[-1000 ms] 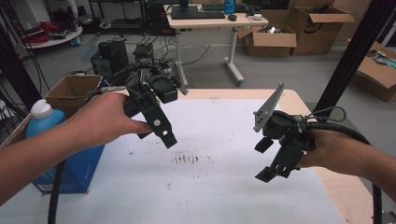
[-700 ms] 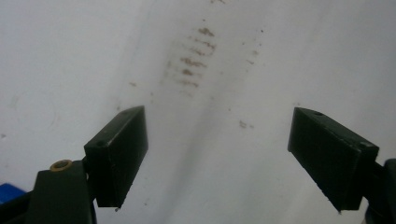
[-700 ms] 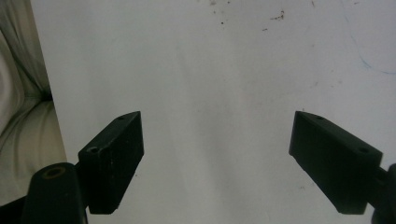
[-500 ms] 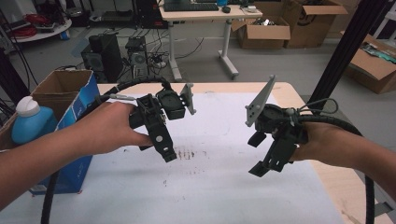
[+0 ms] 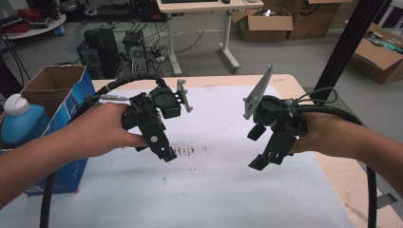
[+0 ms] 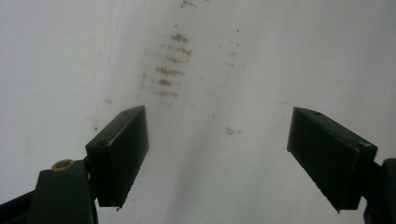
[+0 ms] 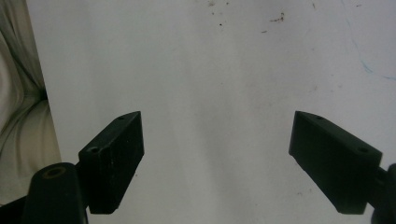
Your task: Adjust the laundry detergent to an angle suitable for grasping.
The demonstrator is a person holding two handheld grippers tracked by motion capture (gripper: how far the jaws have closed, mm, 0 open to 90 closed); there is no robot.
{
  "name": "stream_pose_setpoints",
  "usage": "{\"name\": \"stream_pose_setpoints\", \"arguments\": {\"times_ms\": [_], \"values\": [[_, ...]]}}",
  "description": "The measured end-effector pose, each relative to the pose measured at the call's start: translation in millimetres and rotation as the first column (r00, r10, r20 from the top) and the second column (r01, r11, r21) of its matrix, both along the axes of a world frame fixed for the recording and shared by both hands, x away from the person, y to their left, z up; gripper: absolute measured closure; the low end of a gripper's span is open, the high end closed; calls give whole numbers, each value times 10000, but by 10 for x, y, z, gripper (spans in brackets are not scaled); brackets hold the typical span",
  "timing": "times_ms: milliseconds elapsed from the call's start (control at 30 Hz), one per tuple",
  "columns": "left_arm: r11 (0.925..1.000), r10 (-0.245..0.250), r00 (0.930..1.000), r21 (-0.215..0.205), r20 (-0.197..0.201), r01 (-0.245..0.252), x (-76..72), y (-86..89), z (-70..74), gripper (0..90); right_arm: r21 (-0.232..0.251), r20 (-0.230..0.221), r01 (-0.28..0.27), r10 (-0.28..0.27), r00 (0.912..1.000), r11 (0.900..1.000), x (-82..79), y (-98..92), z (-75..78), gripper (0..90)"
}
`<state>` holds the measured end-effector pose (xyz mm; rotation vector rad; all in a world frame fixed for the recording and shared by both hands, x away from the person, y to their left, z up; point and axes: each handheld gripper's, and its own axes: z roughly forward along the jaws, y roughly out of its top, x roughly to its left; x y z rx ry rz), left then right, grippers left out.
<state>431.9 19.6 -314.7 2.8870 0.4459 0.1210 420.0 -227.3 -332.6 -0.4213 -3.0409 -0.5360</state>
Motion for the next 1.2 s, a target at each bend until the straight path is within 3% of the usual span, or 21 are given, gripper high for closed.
{"name": "stream_pose_setpoints", "arguments": {"times_ms": [433, 767, 900, 967, 1033, 1067, 1200], "values": [[9999, 149, 9998, -43, -92, -150, 5, 27, 16, 213, 53, 42, -41, 41, 10000, 10000, -2, 11, 10, 179], [9995, 90, 9981, -281, -611, -107, 111, 43, -25, 217, 407, 259, 25, -36, 9997, 9992, -9, -52, 39, 178], [9979, 321, 9986, -554, -410, -343, 149, 79, -95, 222, 367, 267, 141, -150, 9995, 9992, -13, -64, 1, 177], [9938, 559, 9968, -928, -570, -610, 165, 108, -152, 231, 415, 274, 188, -199, 9994, 9990, -22, -79, -28, 177], [9933, 636, 9954, -915, -711, -700, 166, 125, -231, 231, 430, 259, 215, -227, 9994, 9988, -36, -100, -53, 177], [9952, 629, 9947, -693, -817, -687, 156, 132, -310, 229, 451, 265, 267, -279, 9993, 9986, -52, -122, -73, 178], [9954, 683, 9933, -612, -937, -742, 127, 154, -386, 233, 504, 210, 371, -382, 9990, 9980, -71, -157, -95, 177]]}}
